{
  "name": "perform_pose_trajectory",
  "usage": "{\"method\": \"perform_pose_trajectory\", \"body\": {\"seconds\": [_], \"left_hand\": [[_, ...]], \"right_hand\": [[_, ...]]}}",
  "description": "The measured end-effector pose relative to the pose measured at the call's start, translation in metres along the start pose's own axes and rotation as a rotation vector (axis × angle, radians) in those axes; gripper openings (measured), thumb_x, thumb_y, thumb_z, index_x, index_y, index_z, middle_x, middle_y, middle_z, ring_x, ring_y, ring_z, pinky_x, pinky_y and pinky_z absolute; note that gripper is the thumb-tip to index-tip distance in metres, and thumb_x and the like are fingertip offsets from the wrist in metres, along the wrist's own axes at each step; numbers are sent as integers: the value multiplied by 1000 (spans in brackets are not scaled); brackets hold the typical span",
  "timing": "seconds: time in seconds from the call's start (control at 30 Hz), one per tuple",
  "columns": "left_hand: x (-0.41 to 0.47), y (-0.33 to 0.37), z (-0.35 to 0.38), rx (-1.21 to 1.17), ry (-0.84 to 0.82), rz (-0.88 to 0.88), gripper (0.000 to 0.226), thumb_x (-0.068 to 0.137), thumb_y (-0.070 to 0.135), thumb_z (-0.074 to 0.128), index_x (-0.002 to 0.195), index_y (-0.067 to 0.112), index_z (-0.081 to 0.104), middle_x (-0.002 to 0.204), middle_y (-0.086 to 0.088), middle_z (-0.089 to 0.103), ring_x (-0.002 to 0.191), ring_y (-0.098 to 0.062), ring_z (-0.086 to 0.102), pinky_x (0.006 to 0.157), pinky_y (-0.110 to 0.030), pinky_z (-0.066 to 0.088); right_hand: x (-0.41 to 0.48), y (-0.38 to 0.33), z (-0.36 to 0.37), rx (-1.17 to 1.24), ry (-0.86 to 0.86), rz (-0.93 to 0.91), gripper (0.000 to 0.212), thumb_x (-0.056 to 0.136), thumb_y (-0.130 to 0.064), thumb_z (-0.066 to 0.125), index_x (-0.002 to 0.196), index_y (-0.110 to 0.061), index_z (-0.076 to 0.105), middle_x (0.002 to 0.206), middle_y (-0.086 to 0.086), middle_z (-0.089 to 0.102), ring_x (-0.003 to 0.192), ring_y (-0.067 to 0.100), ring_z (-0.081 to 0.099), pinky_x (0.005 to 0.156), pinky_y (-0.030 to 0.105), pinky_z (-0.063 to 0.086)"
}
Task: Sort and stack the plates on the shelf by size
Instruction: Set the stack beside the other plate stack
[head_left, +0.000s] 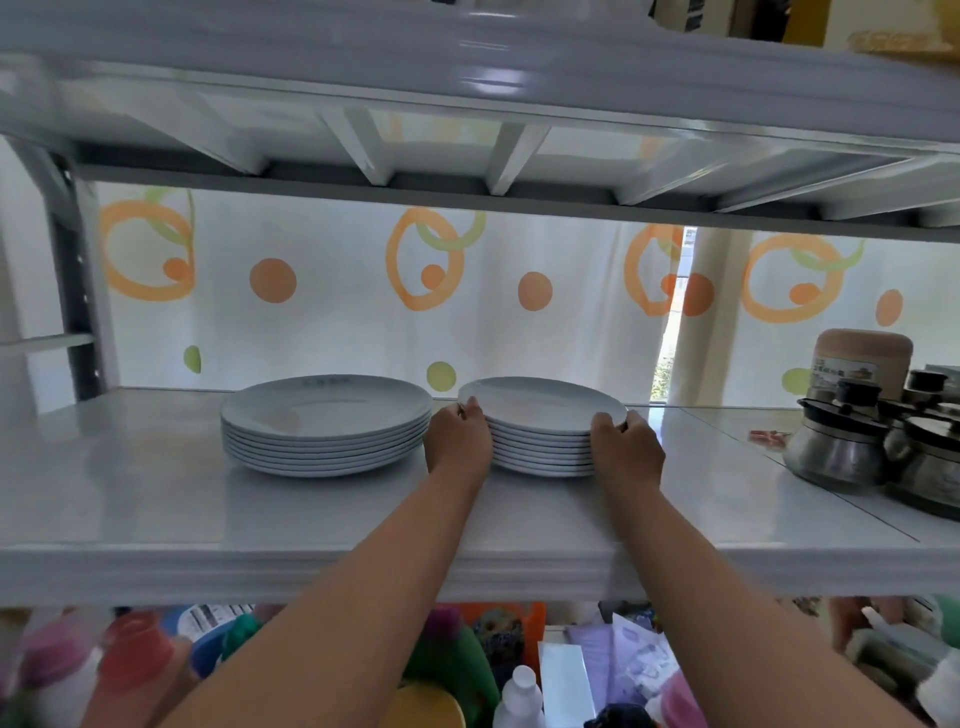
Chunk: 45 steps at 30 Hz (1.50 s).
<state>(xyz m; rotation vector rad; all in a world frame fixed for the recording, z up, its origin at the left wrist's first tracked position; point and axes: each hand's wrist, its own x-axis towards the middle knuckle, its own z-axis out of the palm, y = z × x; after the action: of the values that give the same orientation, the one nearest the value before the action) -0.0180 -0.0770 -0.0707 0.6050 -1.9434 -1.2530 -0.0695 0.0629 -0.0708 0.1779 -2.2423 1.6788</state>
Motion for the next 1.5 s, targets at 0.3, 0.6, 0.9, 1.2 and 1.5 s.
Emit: {"method": "perform_pose_trajectory", "body": {"seconds": [0.3, 0.6, 0.9, 1.2, 1.5], "left_hand": [[-8, -9, -2, 37, 16, 98, 38, 99, 27, 37, 103, -1, 61, 105, -20, 66, 101, -34, 59, 73, -28, 36], [-7, -9, -6, 62, 3, 60, 36, 99, 27, 36, 109, 1, 59, 111, -18, 65, 104, -33, 59, 77, -30, 39], [-11, -6, -10, 93, 13, 22, 38, 100, 27, 33, 113, -1, 56, 117, -21, 62, 108, -35, 57, 81, -31, 41], [-18, -3, -15, 30, 30, -8, 38, 99, 20, 30, 108, -3, 59, 112, -22, 63, 104, -35, 57, 75, -31, 39], [-22, 3, -46, -126, 59, 26, 31, 86, 28, 33, 73, 19, 61, 78, -2, 70, 74, -26, 66, 74, -44, 56]], "right_hand": [[8, 1, 11, -18, 13, -17, 22, 92, -19, 34, 85, -2, 46, 71, 4, 44, 85, 27, 44, 76, 30, 31], [15, 4, 22, 25, -43, -20, 30, 89, -19, 39, 61, -15, 30, 61, 1, 35, 63, 20, 34, 67, 31, 28], [19, 8, 25, 123, -120, -38, 20, 88, -17, 39, 69, -15, 35, 66, 2, 36, 67, 20, 34, 65, 34, 28], [7, 3, 26, -79, -31, -183, 28, 93, -19, 41, 108, -4, 60, 101, 14, 62, 103, 33, 53, 89, 36, 40], [-30, -26, 30, -180, 11, -953, 23, 79, -20, 51, 83, -9, 70, 83, 4, 68, 82, 21, 61, 76, 38, 51]]}}
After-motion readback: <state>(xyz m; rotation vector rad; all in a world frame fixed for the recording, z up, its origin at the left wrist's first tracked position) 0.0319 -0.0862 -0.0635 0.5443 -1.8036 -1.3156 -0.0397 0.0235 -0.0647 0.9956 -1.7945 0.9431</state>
